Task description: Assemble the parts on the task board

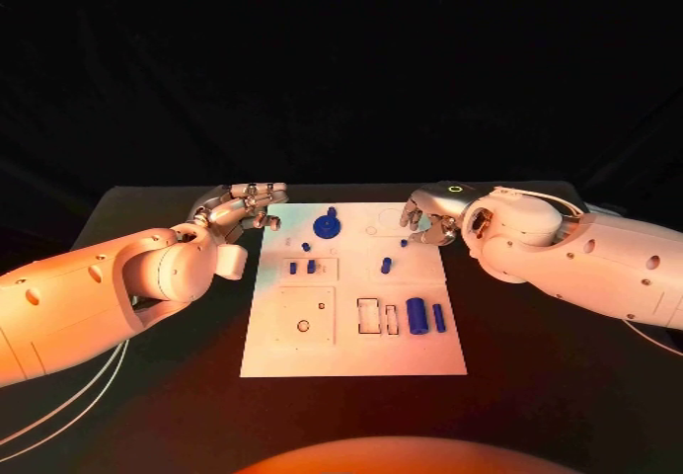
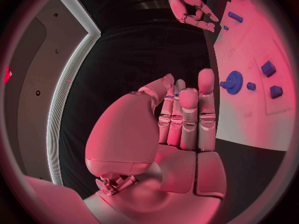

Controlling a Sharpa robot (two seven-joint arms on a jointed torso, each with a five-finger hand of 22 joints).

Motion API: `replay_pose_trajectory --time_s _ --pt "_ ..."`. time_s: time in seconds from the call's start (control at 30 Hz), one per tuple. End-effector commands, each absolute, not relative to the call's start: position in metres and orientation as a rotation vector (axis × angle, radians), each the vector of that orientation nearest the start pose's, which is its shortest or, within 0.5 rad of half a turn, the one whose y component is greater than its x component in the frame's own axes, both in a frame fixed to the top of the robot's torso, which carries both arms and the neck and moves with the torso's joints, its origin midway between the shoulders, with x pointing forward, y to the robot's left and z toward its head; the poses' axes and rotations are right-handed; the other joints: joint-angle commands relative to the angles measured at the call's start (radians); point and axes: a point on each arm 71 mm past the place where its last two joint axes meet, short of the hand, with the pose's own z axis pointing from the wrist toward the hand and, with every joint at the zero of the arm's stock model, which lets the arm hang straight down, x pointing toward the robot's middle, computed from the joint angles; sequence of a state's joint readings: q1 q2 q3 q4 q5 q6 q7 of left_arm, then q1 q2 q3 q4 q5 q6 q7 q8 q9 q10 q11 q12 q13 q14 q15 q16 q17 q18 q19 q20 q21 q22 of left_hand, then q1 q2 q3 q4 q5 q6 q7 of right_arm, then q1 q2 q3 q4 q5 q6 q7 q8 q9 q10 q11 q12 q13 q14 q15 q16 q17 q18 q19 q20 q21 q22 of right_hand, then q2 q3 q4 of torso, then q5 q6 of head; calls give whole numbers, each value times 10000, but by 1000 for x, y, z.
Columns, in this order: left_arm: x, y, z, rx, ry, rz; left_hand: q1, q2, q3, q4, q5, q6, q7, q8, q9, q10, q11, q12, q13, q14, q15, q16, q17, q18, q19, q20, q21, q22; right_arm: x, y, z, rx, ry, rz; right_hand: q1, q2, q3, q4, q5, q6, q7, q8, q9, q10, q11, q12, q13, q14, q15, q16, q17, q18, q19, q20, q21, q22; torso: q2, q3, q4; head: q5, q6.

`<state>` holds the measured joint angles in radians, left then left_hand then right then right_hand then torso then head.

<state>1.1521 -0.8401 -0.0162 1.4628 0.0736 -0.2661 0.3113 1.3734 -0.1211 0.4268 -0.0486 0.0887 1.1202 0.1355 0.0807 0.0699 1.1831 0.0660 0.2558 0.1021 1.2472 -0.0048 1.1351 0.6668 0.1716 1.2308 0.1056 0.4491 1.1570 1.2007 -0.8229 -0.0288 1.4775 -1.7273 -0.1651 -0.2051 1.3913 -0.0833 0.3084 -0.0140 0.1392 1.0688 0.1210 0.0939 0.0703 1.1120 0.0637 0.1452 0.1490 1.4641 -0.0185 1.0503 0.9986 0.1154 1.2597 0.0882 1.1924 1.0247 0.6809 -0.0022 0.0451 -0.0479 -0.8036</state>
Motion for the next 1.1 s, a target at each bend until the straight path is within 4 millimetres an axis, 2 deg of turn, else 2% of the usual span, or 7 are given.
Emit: replay_pose_trajectory --time_s 0.03,0.3,0.53,1.1 --pt "493 225 -202 -13296 14220 -15472 -34 50 32 -14 -19 41 -11 66 9 28 2 42 13 -90 -29 -40 -49 121 -6 -81 -63 -17 496 -202 -196 -4507 17289 3057 41 -43 99 -18 -60 60 -35 -56 1 -22 -31 -62 -87 169 -69 -58 -11 47 1 -85 -56 -6 9 15 1 2 -2" --pt "490 222 -202 -13298 14282 -15599 -40 46 30 -14 -17 37 -11 65 8 9 3 48 15 -112 -29 -67 -94 119 -9 -85 -73 -22 498 -197 -204 -4741 17587 2970 83 20 300 -96 -296 164 -45 -131 13 90 -50 -148 -336 188 -109 -61 -16 40 16 -145 -57 4 6 10 -1 0 -14" --pt "489 222 -202 -13307 14318 -15621 -41 44 34 -20 -12 23 -8 57 4 -27 6 60 22 -155 -29 -120 -178 116 -18 -90 -95 -35 497 -191 -212 -4927 17825 3062 89 57 377 -118 -349 232 -54 -138 23 161 -61 -157 -412 195 -110 -54 -9 38 23 -155 -54 12 5 24 -8 42 -52" --pt "488 222 -202 -13267 14389 -15623 -32 46 43 -31 -7 6 -3 48 1 -58 10 74 29 -195 -29 -170 -258 113 -25 -93 -117 -47 498 -186 -224 -5157 18163 3010 92 435 862 -277 -844 774 -125 -90 105 694 -148 -204 -750 246 -144 61 90 -4 170 -189 116 238 10 26 -13 48 -130"
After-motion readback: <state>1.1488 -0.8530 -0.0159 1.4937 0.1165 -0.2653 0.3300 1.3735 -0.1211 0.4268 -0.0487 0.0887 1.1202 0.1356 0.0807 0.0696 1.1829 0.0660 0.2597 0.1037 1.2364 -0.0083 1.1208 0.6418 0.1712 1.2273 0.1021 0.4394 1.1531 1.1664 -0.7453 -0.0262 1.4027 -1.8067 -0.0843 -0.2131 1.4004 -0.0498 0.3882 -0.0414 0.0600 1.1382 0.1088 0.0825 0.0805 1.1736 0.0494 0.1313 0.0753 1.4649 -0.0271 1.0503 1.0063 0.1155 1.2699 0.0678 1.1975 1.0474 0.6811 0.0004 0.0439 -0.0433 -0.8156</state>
